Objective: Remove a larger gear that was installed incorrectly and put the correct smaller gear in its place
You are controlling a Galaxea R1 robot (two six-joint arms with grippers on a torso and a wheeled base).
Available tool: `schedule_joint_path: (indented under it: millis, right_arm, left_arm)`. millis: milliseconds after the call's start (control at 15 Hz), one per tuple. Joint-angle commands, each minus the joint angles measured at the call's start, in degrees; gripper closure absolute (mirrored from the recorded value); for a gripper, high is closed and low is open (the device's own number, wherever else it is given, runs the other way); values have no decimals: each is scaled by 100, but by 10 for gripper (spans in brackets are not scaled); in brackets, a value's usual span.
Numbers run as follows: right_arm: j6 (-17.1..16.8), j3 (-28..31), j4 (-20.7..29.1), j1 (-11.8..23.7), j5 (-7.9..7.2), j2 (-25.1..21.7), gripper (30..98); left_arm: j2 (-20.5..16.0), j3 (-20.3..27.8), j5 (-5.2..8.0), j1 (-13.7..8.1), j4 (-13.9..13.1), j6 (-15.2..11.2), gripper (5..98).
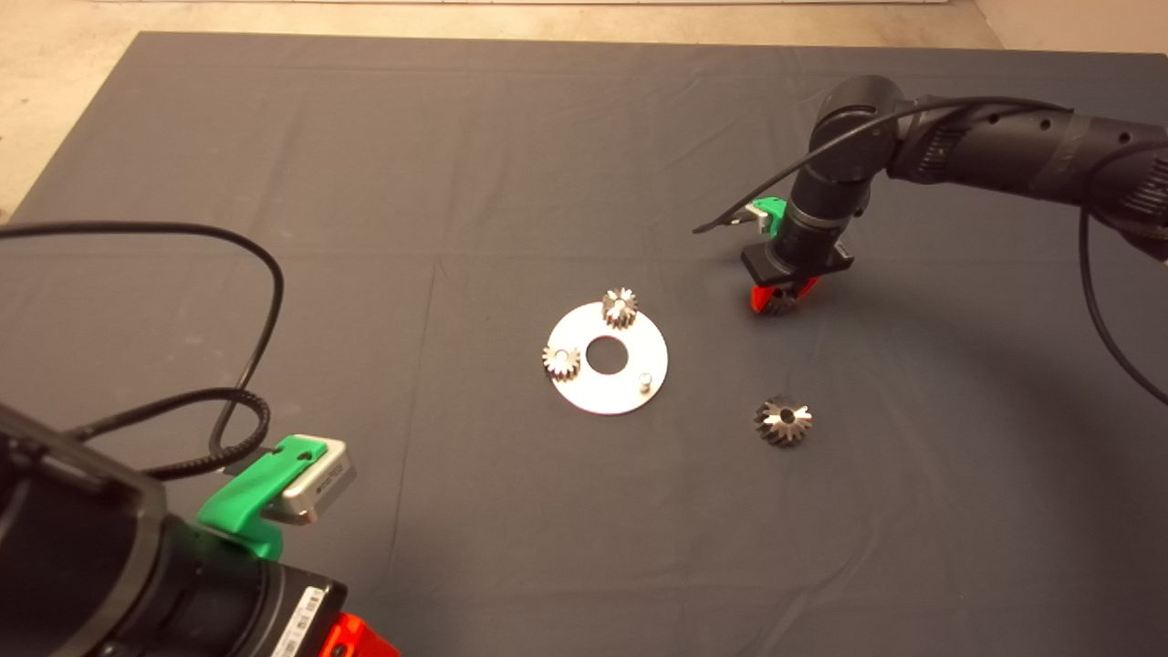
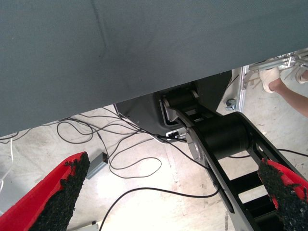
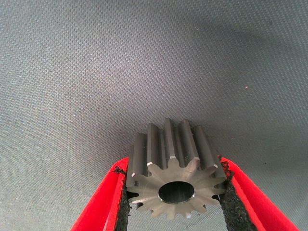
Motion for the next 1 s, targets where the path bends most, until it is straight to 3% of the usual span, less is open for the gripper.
schedule_joint_path:
  millis: [0, 133, 333, 733, 933]
  right_arm:
    - [15, 144, -143, 153, -569, 27, 859]
    - [4, 162, 22, 263, -630, 126, 862]
    - [-12, 254, 547, 737, -779, 376, 862]
    - [-83, 433, 1119, 1454, -779, 829, 863]
    - [-180, 443, 1495, 1629, -779, 967, 863]
  left_arm:
    - [5, 97, -17, -43, -85, -23, 127]
    - [5, 97, -17, -43, -92, -23, 127]
    - [5, 97, -17, -43, -92, -32, 127]
    - [5, 97, -17, -43, -84, -32, 127]
    - [5, 97, -17, -43, -92, -32, 127]
